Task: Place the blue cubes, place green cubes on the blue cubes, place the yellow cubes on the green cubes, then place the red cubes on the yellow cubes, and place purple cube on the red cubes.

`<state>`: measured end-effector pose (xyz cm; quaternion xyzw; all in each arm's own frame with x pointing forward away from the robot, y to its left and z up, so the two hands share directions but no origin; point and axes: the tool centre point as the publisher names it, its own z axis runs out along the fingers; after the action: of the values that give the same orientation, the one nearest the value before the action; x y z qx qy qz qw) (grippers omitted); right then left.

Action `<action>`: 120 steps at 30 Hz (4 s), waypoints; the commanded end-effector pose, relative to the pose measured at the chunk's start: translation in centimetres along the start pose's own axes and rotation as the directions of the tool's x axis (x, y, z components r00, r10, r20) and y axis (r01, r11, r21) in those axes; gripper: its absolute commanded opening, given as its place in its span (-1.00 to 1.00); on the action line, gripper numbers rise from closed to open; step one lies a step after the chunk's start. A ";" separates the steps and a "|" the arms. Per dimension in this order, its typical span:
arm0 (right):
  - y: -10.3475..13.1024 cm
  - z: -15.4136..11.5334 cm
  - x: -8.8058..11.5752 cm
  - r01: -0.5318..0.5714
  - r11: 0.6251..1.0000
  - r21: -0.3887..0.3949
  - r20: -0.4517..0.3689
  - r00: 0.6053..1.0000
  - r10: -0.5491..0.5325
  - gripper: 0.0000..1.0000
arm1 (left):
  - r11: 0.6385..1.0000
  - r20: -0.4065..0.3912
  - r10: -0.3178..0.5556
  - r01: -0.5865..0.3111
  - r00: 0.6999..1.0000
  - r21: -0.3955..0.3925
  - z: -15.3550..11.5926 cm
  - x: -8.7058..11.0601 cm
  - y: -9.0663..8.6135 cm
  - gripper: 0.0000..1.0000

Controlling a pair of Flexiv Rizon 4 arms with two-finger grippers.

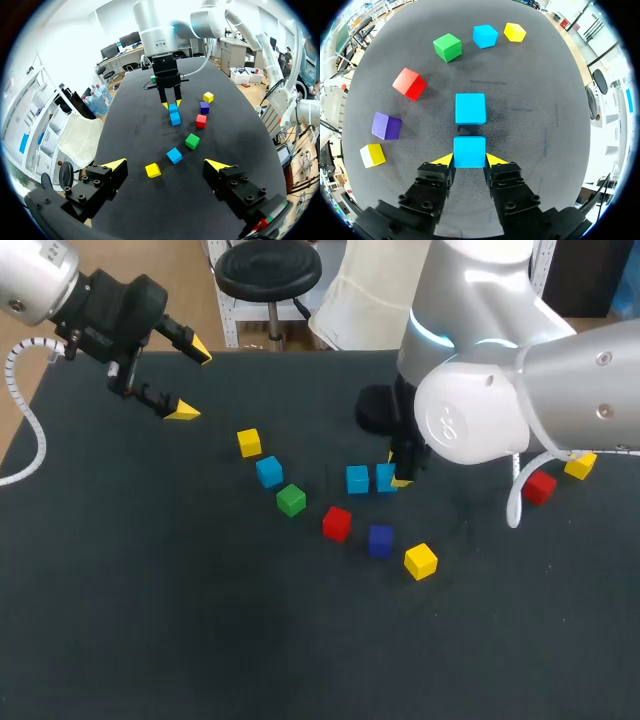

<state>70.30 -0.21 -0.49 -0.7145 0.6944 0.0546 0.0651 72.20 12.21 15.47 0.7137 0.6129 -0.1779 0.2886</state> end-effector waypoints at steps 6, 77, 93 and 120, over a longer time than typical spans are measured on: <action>0.2 0.0 0.0 0.010 1.000 0.000 0.003 1.000 -0.010 -0.49 | 1.000 0.001 0.003 -0.003 1.000 -0.002 0.0 0.1 -0.1 1.00; 4.1 -7.2 13.4 -0.069 0.998 0.011 0.535 0.843 0.052 1.00 | 1.000 0.001 0.003 -0.003 1.000 -0.002 0.0 0.1 -0.1 1.00; 4.2 -7.2 13.5 -0.041 0.999 0.007 0.539 0.842 0.031 1.00 | 0.925 -0.049 0.363 -0.353 0.931 0.143 0.7 -1.3 -0.4 1.00; 4.2 -7.2 13.5 -0.041 0.999 0.007 0.539 0.842 0.031 1.00 | 0.566 0.047 0.758 -0.691 0.651 0.449 1.6 -2.3 -1.6 1.00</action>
<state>66.31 -14.88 4.36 -0.6566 0.6630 0.2462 0.2621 69.70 9.74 15.22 0.9514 0.2359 -0.1058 0.1671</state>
